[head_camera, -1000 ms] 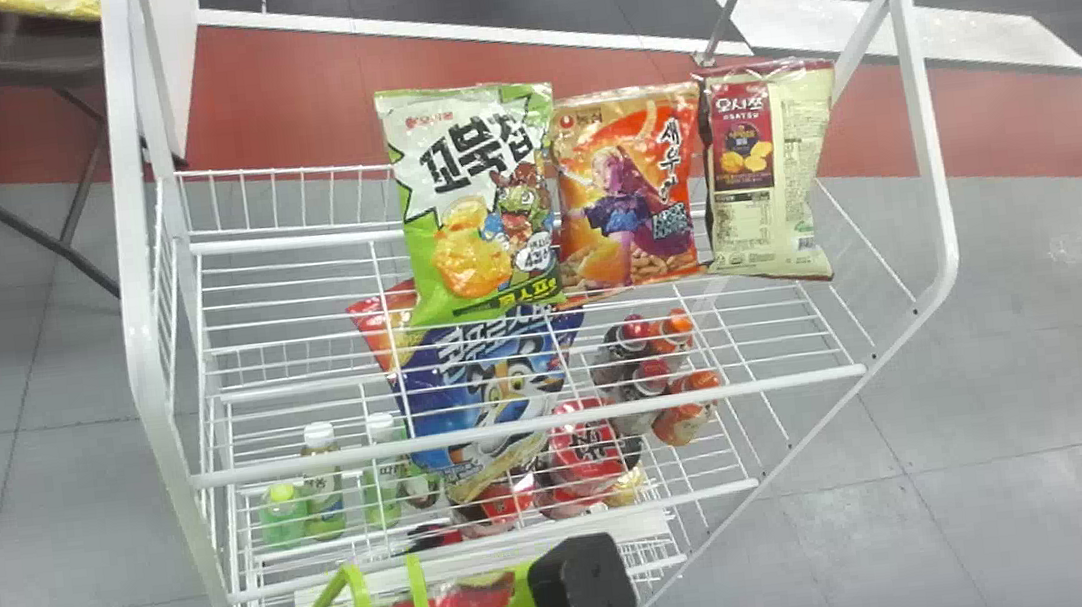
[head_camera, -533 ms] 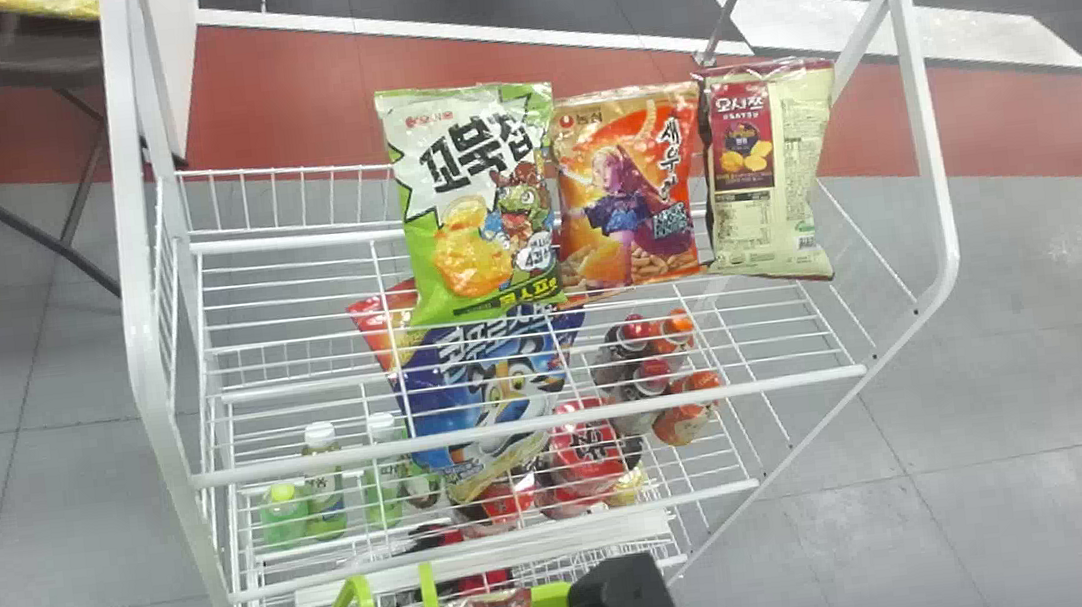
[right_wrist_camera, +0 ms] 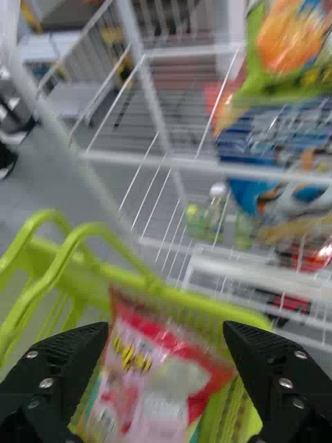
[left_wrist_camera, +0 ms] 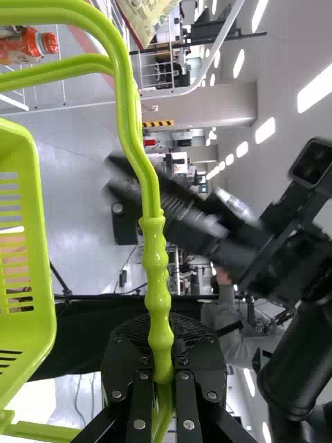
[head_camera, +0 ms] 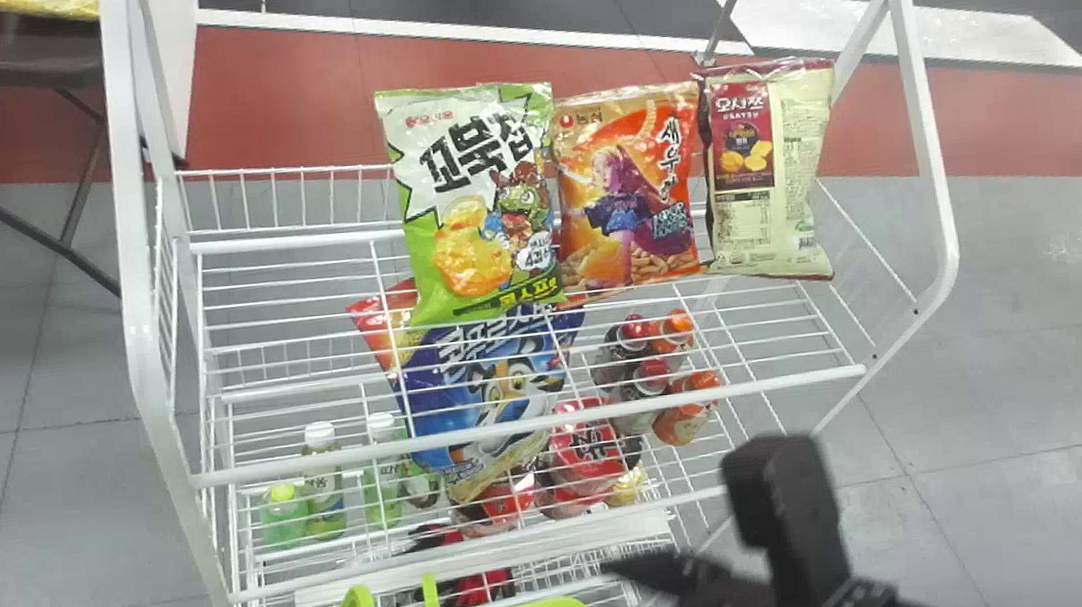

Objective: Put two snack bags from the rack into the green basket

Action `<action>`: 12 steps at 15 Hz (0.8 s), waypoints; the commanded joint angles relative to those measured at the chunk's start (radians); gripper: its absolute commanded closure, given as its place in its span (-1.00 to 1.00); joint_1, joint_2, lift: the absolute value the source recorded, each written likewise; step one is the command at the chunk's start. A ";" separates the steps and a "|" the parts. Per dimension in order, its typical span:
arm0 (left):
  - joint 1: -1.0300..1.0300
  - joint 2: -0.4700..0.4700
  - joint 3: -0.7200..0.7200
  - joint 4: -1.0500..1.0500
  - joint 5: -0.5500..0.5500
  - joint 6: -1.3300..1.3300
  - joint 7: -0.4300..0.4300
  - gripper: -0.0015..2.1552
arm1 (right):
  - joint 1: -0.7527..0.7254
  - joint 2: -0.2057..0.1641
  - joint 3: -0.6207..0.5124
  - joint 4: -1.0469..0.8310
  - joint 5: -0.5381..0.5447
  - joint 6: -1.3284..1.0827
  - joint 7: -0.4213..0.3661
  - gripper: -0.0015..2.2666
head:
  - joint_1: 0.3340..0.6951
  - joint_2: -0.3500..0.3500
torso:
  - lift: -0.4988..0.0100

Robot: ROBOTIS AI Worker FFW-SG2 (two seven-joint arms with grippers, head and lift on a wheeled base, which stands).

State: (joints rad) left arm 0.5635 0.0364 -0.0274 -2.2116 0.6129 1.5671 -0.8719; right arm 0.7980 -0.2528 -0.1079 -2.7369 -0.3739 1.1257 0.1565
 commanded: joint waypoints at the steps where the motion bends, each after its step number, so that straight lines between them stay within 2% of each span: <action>1: 0.003 0.002 -0.002 -0.003 -0.002 0.004 0.002 0.37 | -0.019 0.007 -0.055 0.072 0.001 -0.350 -0.006 -0.94 | 1.00 -1.00 | 0.94; 4: 0.004 0.005 -0.011 -0.013 -0.010 0.004 0.013 0.37 | -0.080 0.021 -0.084 0.255 0.007 -0.771 -0.011 -0.94 | 1.00 -1.00 | 0.94; 8: 0.004 0.008 -0.023 -0.017 -0.016 0.004 0.017 0.37 | -0.286 0.063 -0.111 0.480 0.036 -0.801 0.015 -0.94 | 1.00 -1.00 | 0.94; 12: 0.001 0.013 -0.028 -0.023 -0.022 0.004 0.021 0.37 | -0.559 0.072 -0.084 0.717 0.173 -0.746 0.044 -0.94 | 1.00 -1.00 | 0.94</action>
State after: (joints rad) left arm 0.5647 0.0474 -0.0558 -2.2350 0.5909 1.5670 -0.8511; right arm 0.3266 -0.1816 -0.2066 -2.0980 -0.2480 0.3605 0.2002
